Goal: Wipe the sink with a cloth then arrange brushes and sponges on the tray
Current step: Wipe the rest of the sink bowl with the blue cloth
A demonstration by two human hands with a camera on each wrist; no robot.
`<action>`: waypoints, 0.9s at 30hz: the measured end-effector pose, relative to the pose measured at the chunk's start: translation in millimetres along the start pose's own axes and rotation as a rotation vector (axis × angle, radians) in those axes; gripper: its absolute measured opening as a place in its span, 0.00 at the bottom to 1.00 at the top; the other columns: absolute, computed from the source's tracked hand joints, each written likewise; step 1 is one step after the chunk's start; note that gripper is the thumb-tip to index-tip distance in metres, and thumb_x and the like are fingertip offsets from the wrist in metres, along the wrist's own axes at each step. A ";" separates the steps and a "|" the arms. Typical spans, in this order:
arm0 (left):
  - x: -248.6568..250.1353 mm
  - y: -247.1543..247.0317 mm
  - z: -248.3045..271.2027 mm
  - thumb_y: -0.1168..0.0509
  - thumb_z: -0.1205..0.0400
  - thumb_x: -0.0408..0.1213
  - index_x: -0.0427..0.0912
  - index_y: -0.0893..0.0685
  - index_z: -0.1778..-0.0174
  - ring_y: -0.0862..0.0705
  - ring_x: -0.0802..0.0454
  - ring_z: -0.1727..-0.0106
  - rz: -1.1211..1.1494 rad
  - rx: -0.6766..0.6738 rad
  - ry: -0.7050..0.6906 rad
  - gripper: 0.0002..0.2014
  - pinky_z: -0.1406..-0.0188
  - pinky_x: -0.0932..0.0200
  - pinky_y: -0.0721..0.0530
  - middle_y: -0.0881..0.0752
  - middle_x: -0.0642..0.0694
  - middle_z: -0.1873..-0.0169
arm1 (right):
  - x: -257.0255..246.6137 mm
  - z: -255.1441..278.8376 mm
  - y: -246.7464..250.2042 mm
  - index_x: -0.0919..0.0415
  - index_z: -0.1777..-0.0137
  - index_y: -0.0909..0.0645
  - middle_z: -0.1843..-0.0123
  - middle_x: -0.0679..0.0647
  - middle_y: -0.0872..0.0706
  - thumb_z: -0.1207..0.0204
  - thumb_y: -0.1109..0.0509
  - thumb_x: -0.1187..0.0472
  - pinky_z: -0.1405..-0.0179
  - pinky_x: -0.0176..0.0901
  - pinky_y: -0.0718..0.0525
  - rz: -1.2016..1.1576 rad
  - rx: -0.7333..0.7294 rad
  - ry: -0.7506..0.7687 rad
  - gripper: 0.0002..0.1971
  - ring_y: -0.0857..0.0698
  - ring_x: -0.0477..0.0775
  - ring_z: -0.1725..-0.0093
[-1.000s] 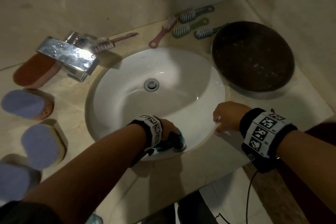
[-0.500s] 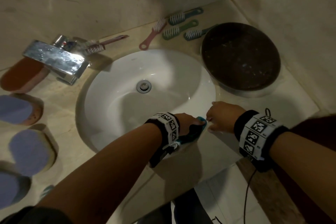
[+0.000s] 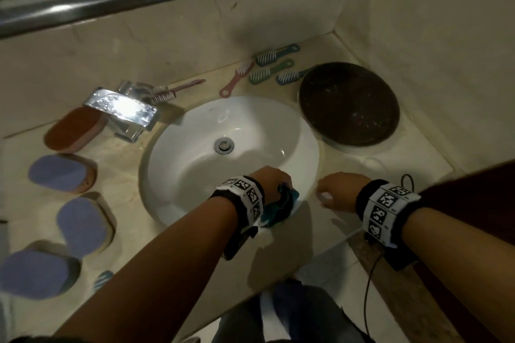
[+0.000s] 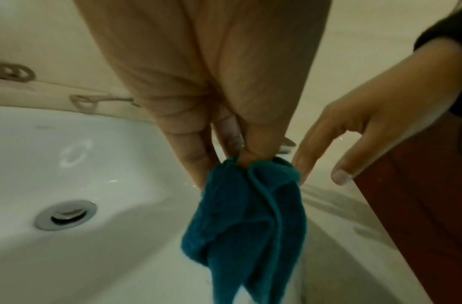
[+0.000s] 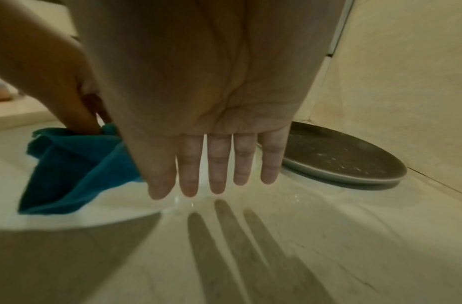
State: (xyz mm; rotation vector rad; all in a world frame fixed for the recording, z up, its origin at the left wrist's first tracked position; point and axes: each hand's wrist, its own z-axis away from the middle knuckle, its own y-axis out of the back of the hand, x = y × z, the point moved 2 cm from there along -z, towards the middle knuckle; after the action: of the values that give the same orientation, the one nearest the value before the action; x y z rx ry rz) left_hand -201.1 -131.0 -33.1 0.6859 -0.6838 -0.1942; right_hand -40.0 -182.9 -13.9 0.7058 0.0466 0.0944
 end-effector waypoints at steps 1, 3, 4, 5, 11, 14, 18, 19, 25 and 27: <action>1.2 6.6 5.1 0.40 0.19 0.29 0.43 0.18 0.35 0.20 0.44 0.33 0.027 0.066 0.007 0.17 0.32 0.52 0.23 0.17 0.42 0.36 | 0.3 2.3 4.5 0.49 0.27 0.27 0.23 0.52 0.27 0.20 0.38 0.49 0.25 0.50 0.29 -0.033 0.017 -0.006 0.21 0.28 0.55 0.25; 1.6 18.5 14.3 0.40 0.21 0.27 0.42 0.18 0.38 0.19 0.43 0.36 0.152 0.210 0.026 0.16 0.37 0.53 0.22 0.16 0.41 0.39 | 0.8 8.4 17.8 0.48 0.25 0.29 0.23 0.51 0.27 0.20 0.38 0.48 0.24 0.49 0.32 -0.103 0.070 0.019 0.23 0.29 0.54 0.24; 3.3 24.5 19.1 0.40 0.22 0.26 0.41 0.18 0.39 0.18 0.42 0.39 0.229 0.282 0.032 0.16 0.39 0.53 0.20 0.15 0.40 0.40 | 0.6 11.9 26.7 0.47 0.25 0.29 0.23 0.51 0.26 0.20 0.38 0.49 0.24 0.48 0.32 -0.137 0.114 0.055 0.23 0.28 0.54 0.24; 5.0 29.3 23.1 0.40 0.22 0.24 0.41 0.18 0.40 0.17 0.42 0.43 0.308 0.359 0.029 0.17 0.41 0.52 0.18 0.15 0.39 0.42 | 0.9 15.7 35.2 0.47 0.25 0.29 0.24 0.51 0.26 0.19 0.37 0.49 0.24 0.47 0.31 -0.176 0.159 0.098 0.23 0.28 0.53 0.25; 41.9 53.2 43.3 0.37 0.23 0.21 0.39 0.20 0.44 0.18 0.50 0.57 0.609 0.712 0.060 0.14 0.52 0.54 0.16 0.18 0.45 0.53 | 8.1 40.6 78.9 0.52 0.25 0.30 0.33 0.51 0.18 0.22 0.31 0.54 0.34 0.41 0.21 -0.556 0.351 0.355 0.26 0.18 0.50 0.35; 68.3 55.3 52.6 0.36 0.23 0.22 0.41 0.22 0.48 0.18 0.48 0.59 0.705 0.843 0.082 0.12 0.54 0.50 0.15 0.19 0.45 0.55 | 14.3 58.2 90.6 0.55 0.24 0.32 0.38 0.49 0.18 0.25 0.27 0.56 0.40 0.37 0.21 -0.668 0.354 0.480 0.30 0.17 0.50 0.38; 95.1 58.4 67.2 0.35 0.22 0.27 0.51 0.25 0.58 0.16 0.44 0.59 0.786 0.926 0.121 0.12 0.56 0.43 0.14 0.18 0.45 0.56 | 24.4 74.5 102.6 0.52 0.27 0.30 0.45 0.48 0.18 0.28 0.24 0.57 0.49 0.36 0.18 -0.673 0.427 0.584 0.30 0.15 0.51 0.47; 100.3 59.7 72.5 0.35 0.22 0.27 0.51 0.24 0.58 0.15 0.43 0.59 0.809 0.942 0.129 0.11 0.55 0.43 0.13 0.18 0.45 0.56 | 25.5 78.3 106.2 0.52 0.30 0.28 0.50 0.47 0.18 0.27 0.25 0.58 0.50 0.37 0.17 -0.658 0.459 0.596 0.26 0.14 0.52 0.50; 115.5 70.0 106.2 0.34 0.20 0.33 0.51 0.22 0.57 0.13 0.40 0.53 0.814 1.023 0.154 0.07 0.48 0.42 0.12 0.18 0.48 0.57 | 18.8 98.3 128.5 0.54 0.43 0.21 0.61 0.45 0.20 0.23 0.30 0.63 0.60 0.31 0.20 -0.713 0.568 0.673 0.10 0.19 0.43 0.61; 113.7 72.8 118.0 0.32 0.20 0.34 0.53 0.23 0.55 0.14 0.44 0.57 0.823 1.025 0.149 0.08 0.51 0.46 0.12 0.18 0.51 0.59 | 12.6 102.3 133.9 0.55 0.46 0.20 0.63 0.44 0.22 0.22 0.32 0.65 0.61 0.27 0.24 -0.702 0.605 0.689 0.08 0.22 0.40 0.64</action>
State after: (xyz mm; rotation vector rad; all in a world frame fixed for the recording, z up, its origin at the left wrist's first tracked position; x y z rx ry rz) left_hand -193.1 -179.7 139.3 1.2999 -0.8548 1.0264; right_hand -29.3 -146.3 150.7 1.1942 1.0091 -0.3707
